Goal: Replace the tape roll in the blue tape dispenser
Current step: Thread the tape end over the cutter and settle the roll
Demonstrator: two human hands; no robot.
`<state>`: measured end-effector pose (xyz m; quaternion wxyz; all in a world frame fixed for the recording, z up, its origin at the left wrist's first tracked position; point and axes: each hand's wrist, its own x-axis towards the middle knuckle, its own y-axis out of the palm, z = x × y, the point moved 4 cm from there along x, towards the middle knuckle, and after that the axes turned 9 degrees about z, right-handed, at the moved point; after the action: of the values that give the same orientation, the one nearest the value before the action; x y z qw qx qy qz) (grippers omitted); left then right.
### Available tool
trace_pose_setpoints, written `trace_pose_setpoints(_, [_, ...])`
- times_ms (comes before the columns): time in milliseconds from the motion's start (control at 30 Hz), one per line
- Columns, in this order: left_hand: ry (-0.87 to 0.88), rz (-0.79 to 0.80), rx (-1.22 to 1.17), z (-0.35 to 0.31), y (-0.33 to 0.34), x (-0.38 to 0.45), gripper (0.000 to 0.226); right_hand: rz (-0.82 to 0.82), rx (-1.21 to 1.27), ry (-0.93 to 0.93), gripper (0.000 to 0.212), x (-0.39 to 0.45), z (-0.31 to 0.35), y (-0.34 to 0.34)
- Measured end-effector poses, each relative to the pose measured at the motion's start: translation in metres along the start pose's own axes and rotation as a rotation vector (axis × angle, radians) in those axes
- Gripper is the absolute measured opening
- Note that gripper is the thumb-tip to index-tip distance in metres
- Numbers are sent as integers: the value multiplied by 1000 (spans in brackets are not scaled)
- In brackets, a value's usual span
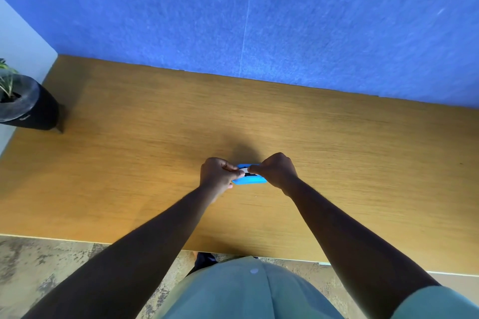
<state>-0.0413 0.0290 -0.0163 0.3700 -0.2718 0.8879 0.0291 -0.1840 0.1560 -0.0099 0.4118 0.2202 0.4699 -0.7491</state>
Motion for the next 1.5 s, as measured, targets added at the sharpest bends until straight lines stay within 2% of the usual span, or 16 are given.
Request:
trace_pose_setpoints(367, [18, 1, 24, 0, -1, 3, 18, -21, -43, -11, 34, 1, 6, -2])
trace_pose_setpoints(500, [13, -1, 27, 0, -1, 4, 16, 6, 12, -12, 29, 4, -1, -5])
trace_pose_setpoints(633, [5, 7, 18, 1, -1, 5, 16, 35, 43, -20, 39, 5, -4, -5])
trace_pose_setpoints(800, [45, -10, 44, -2, 0, 5, 21, 32, -34, 16, 56, 2, 8, -4])
trace_pose_setpoints(1267, [57, -13, 101, 0, -1, 6, 25, 45, -61, 24, 36, 4, 12, -8])
trace_pose_setpoints(1500, [65, -20, 112, -1, -1, 8, 25, 55, -54, 2, 46, 2, 13, -8])
